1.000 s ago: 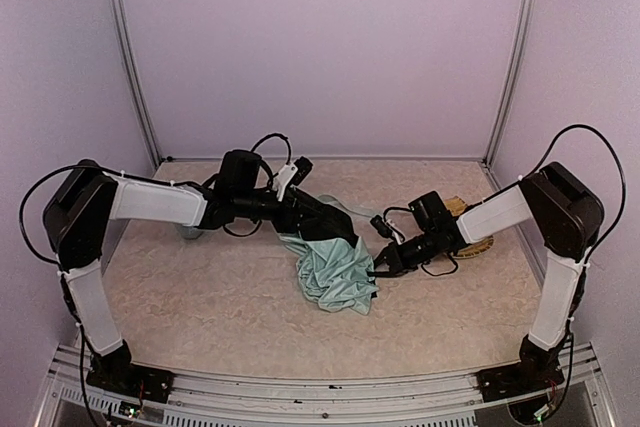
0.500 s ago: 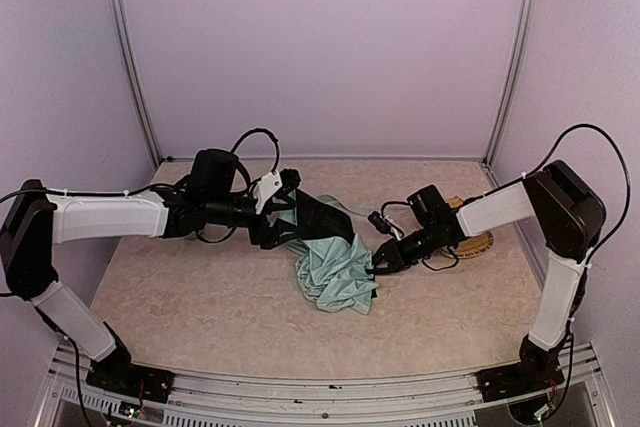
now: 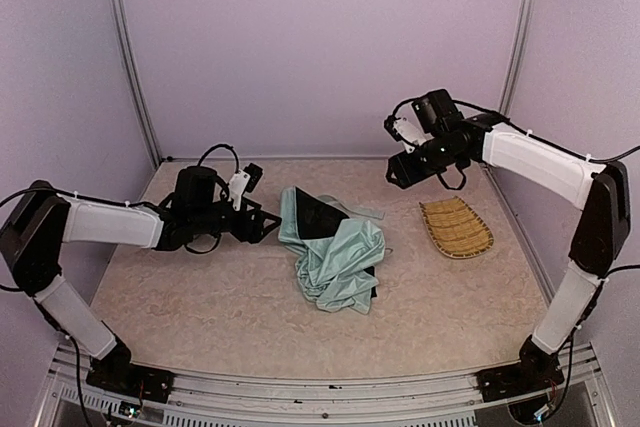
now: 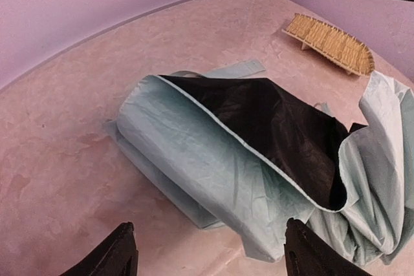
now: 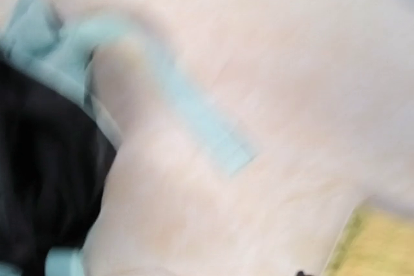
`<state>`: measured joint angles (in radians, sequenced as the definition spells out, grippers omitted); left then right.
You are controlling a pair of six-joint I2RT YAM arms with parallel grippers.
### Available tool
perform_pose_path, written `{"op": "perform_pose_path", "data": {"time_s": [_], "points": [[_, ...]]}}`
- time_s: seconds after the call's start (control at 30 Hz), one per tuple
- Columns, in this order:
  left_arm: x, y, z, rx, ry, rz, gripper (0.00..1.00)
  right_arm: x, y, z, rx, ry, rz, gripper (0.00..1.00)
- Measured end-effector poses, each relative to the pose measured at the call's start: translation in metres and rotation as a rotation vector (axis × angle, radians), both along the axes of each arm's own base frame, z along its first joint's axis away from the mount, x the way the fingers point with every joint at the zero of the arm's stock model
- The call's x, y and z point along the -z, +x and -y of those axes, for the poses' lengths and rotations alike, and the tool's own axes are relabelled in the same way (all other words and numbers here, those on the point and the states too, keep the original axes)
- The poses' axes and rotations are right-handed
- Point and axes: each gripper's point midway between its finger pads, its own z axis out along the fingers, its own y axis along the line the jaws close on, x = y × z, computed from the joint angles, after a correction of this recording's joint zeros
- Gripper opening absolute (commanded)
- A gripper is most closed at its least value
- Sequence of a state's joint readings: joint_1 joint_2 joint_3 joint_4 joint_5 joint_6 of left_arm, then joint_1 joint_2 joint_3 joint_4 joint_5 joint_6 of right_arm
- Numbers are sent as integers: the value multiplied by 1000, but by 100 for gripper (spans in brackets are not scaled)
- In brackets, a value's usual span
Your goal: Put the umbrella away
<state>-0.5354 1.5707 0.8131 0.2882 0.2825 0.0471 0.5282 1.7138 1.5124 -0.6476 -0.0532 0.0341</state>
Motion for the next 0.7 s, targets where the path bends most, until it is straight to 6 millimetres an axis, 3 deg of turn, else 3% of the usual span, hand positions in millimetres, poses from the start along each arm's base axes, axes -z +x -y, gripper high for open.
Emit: {"op": "perform_pose_path", "data": {"time_s": [0.07,0.13,0.2,0.3,0.33,0.37,0.47,0.57,0.7], "points": [[6,-4,5,0,-46,-37,79,-26,9,-8,15,-33,85,57],[12,-7,10,1,-84,-65,78,-51,2,-49,-59,-24,170,54],[17,-7,13,-1,-114,-86,75,-63,-15,-99,-162,-6,210,51],[25,-3,17,-5,-158,-118,72,-57,-40,-174,-308,35,213,51],[29,-2,18,-4,-174,-133,72,-42,-50,-197,-355,34,190,51],[31,-2,19,-2,-187,-144,72,-29,-56,-208,-379,28,168,52],[35,-3,24,26,-238,-176,72,30,-65,-222,-415,-47,71,52],[40,-5,30,54,-268,-200,69,65,-68,-220,-415,-96,0,51],[52,-8,33,70,-277,-240,61,73,-69,-218,-401,-105,-26,48]]}}
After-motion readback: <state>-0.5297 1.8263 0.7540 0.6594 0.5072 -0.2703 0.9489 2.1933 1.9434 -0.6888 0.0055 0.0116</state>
